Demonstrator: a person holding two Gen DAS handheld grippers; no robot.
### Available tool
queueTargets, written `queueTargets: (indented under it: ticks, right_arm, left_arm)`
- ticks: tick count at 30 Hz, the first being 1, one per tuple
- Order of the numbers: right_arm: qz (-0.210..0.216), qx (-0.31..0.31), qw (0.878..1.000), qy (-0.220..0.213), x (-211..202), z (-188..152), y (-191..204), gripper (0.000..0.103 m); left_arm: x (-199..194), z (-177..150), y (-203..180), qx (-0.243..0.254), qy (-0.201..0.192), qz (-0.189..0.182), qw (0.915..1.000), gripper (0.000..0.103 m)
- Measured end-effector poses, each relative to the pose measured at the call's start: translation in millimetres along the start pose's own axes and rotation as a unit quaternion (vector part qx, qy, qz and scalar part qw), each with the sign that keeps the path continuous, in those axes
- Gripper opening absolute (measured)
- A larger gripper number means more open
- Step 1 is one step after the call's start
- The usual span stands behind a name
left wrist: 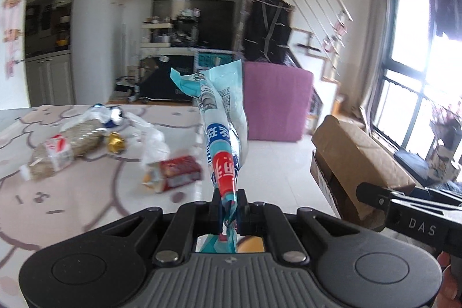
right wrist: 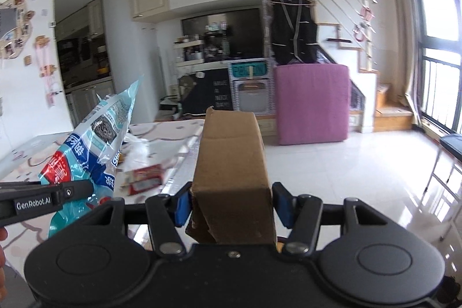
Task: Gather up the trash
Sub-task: 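Carry the snack bag and cardboard box with both tools toward the wastebasket, then lower both tools into the wastebasket and open them, dropping bag and box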
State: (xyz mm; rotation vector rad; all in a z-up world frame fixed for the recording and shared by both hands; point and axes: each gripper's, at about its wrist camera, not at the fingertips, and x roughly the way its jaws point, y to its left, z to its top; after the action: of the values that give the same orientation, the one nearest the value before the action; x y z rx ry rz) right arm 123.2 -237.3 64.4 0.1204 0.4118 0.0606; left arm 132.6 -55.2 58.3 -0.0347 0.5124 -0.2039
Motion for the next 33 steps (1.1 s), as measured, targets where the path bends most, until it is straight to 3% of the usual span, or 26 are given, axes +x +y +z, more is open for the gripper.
queueTargets:
  ticks: [10, 14, 17, 27, 31, 33]
  right_arm:
    - [-0.050, 0.040, 0.997, 0.036, 14.0, -23.8, -64.9, 0.058]
    - [-0.066, 0.053, 0.995, 0.062, 25.8, -41.1, -84.4, 0.058]
    - [-0.074, 0.059, 0.992, 0.082, 36.3, -52.5, -95.4, 0.058]
    - [-0.081, 0.074, 0.983, 0.145, 77.9, -82.4, -124.4, 0.058]
    - [-0.074, 0.074, 0.979, 0.173, 97.2, -92.2, -130.2, 0.058]
    - [-0.066, 0.075, 0.977, 0.189, 108.6, -97.0, -131.9, 0.058]
  left_arm:
    - [56.3, -21.1, -45.9, 0.024, 0.073, -0.053, 0.9956, 0.008]
    - [87.2, -36.4, -51.0, 0.006, 0.134, -0.079, 0.9879, 0.008]
    - [116.5, -48.7, -52.6, -0.013, 0.191, -0.101, 0.9763, 0.008]
    - [224.4, -92.1, -55.6, -0.095, 0.360, -0.147, 0.9166, 0.008]
    - [275.1, -120.2, -48.5, -0.158, 0.439, -0.150, 0.8713, 0.010]
    - [295.3, -133.5, -45.0, -0.176, 0.468, -0.138, 0.8551, 0.011]
